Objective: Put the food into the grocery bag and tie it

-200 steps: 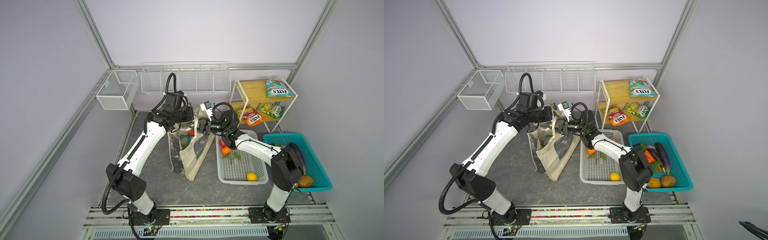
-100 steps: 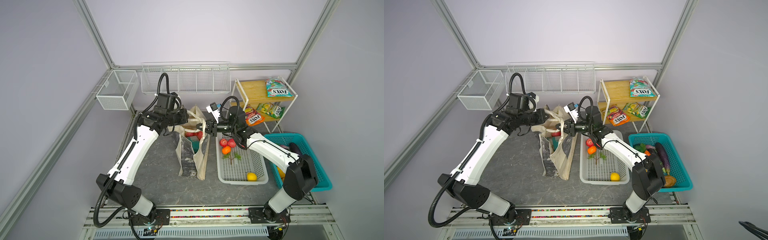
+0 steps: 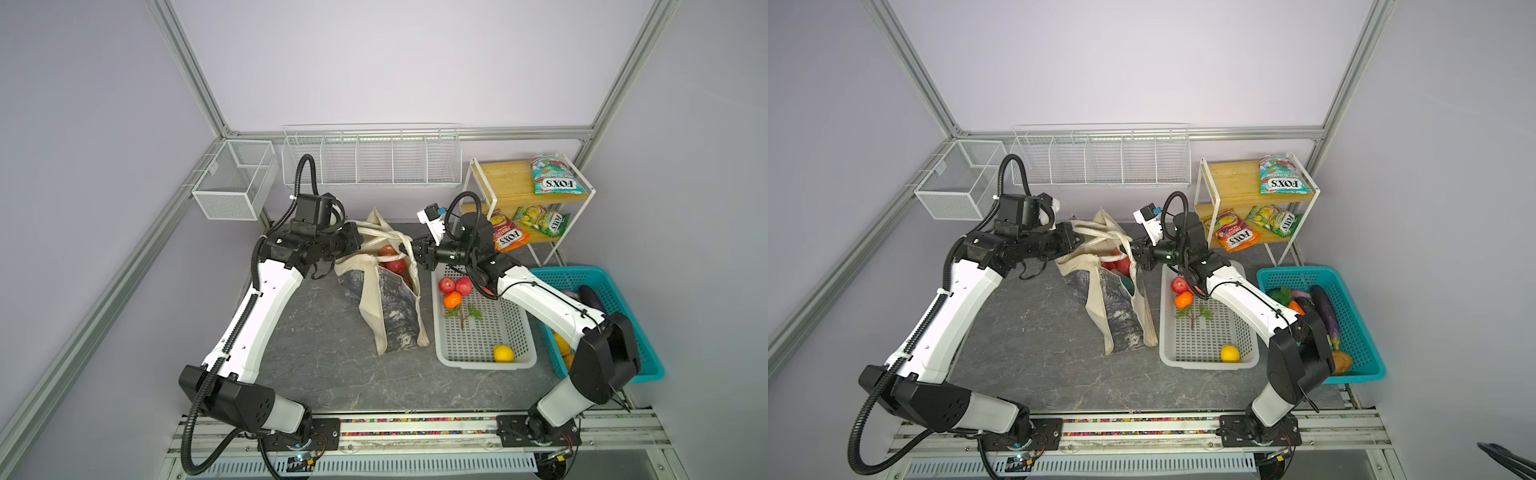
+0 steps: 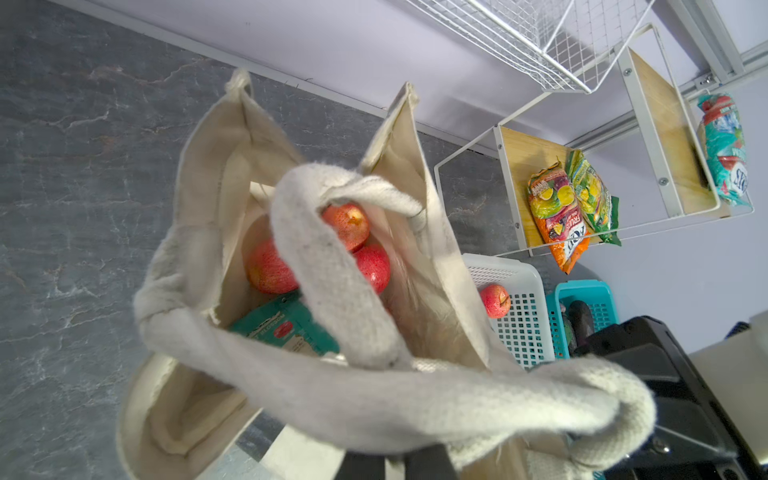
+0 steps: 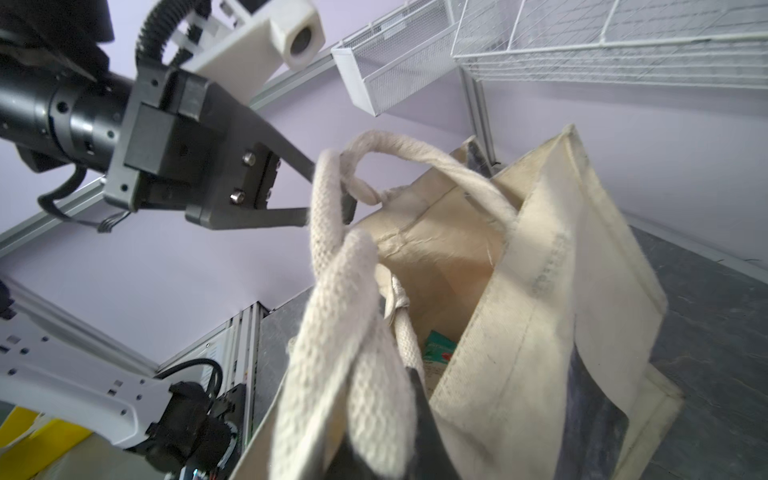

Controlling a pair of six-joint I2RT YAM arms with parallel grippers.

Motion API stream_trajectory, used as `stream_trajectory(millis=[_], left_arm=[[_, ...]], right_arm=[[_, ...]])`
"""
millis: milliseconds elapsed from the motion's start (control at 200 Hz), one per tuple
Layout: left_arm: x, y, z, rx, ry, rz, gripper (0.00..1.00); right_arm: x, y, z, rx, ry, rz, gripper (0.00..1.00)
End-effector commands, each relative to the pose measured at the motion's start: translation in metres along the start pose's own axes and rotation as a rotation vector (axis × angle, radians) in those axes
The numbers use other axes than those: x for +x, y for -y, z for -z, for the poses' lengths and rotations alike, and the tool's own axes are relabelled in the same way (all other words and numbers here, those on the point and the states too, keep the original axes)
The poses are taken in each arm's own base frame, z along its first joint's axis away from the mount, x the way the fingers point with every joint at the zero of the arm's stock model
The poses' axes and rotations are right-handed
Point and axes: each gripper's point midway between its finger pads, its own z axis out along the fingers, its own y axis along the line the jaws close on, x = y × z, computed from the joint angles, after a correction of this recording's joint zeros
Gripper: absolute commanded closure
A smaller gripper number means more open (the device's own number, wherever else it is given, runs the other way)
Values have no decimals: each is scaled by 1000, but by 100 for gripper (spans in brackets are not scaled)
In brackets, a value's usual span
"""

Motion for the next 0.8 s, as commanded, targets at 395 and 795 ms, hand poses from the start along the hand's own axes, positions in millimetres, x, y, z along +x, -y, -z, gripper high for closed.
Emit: stream_trajectory(millis=[395,795], left_arm=[[-28,-113,84,-313,352,337,100],[-33,-142,97,-289,451,472,100]], right_arm=[[-49,113,89,600,391,-76,93],[-31,138,119,717,372,-128,93]])
